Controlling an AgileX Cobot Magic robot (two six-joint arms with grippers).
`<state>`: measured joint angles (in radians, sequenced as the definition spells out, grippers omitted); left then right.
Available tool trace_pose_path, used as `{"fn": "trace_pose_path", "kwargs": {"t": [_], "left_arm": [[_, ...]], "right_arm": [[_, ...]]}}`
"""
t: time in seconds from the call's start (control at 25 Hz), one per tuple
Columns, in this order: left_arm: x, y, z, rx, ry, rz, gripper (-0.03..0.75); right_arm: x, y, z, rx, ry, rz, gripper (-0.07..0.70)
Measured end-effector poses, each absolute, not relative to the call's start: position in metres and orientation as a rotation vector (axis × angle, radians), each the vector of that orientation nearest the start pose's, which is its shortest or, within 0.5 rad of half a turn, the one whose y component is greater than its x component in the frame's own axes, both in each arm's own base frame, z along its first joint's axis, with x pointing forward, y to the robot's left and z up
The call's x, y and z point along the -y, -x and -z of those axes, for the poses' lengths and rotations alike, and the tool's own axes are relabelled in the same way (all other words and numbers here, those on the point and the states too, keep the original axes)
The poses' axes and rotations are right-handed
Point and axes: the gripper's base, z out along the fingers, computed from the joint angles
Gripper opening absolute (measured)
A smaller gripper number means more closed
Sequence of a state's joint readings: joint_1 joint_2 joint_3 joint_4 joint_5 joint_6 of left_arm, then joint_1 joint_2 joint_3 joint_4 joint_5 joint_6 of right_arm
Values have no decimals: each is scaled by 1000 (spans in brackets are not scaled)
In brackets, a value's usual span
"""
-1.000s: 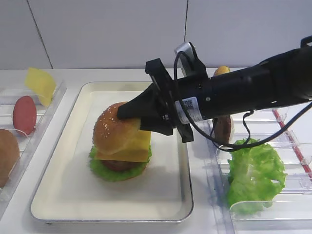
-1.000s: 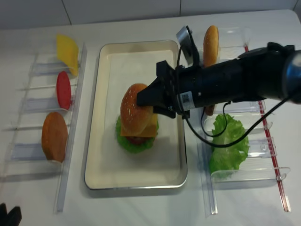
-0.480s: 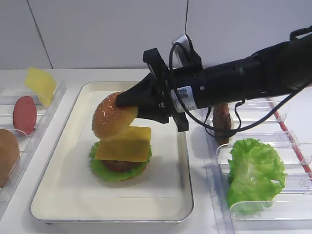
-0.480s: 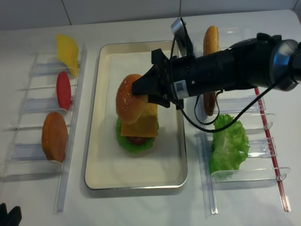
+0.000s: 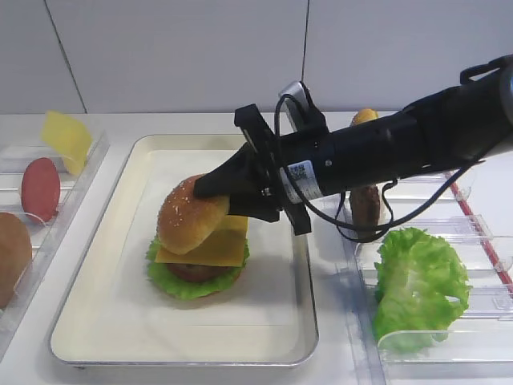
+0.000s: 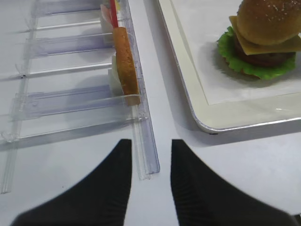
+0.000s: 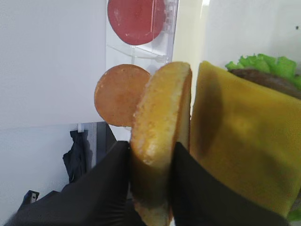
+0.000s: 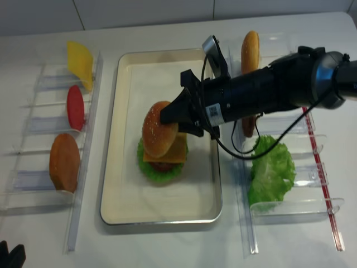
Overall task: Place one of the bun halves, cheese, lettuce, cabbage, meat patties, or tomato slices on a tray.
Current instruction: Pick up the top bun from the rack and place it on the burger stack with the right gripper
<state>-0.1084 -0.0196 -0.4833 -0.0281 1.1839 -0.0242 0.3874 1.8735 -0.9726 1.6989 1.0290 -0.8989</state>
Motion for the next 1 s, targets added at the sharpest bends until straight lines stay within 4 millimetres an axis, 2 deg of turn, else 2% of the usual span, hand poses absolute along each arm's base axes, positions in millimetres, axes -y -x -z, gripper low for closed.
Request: {"fn": "trace_pose_path", "kwargs": {"t": [1.0], "left_arm": [[1,12,-263,-2164,-95,110,221]], "right_arm": [[-203,-295,-184,-2471,66,-1739,225]]}}
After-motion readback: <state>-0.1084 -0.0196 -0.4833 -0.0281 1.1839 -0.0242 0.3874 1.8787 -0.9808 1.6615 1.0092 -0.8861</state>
